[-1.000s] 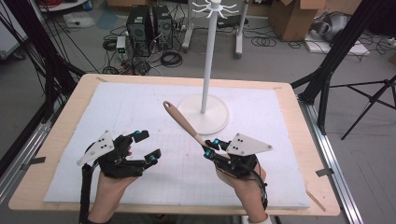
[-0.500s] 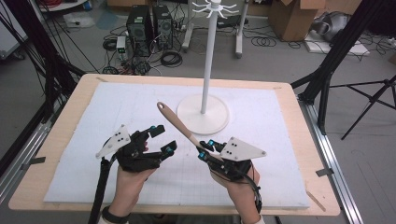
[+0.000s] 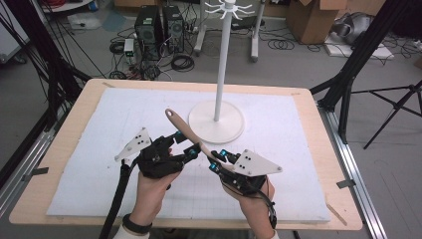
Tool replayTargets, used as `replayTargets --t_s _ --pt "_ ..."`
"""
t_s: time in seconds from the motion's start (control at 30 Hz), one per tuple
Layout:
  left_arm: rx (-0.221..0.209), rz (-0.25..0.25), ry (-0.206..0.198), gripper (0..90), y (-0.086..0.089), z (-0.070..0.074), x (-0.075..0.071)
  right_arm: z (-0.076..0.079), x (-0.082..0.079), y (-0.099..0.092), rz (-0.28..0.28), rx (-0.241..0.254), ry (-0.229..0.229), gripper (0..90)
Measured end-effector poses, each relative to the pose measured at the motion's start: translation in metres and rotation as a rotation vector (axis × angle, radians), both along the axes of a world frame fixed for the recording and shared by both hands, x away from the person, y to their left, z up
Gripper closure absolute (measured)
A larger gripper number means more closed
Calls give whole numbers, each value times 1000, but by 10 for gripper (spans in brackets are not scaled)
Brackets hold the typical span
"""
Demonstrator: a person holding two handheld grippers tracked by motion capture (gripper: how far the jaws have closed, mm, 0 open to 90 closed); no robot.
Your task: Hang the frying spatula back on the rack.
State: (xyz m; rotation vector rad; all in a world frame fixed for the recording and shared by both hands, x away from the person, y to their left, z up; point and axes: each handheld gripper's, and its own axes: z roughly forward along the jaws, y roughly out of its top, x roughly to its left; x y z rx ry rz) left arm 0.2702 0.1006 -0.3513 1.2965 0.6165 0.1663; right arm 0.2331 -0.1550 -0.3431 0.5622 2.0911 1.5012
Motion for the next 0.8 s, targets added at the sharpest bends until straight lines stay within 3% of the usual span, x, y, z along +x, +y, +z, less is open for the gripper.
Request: replayTargets --t_s 0.37,0.53,0.63,0.8 --pt "-35 -12 22 543 -1 -1 5 -1 -2 1 -8 0 -22 778" --pt "-47 -7 21 695 -2 0 3 -3 -5 6 -26 -23 -44 778" --pt "-67 -41 40 736 -3 0 4 -4 -5 8 -36 -33 -54 777" --pt "-57 -53 22 754 -6 2 2 -7 -4 8 -39 -36 -51 775"
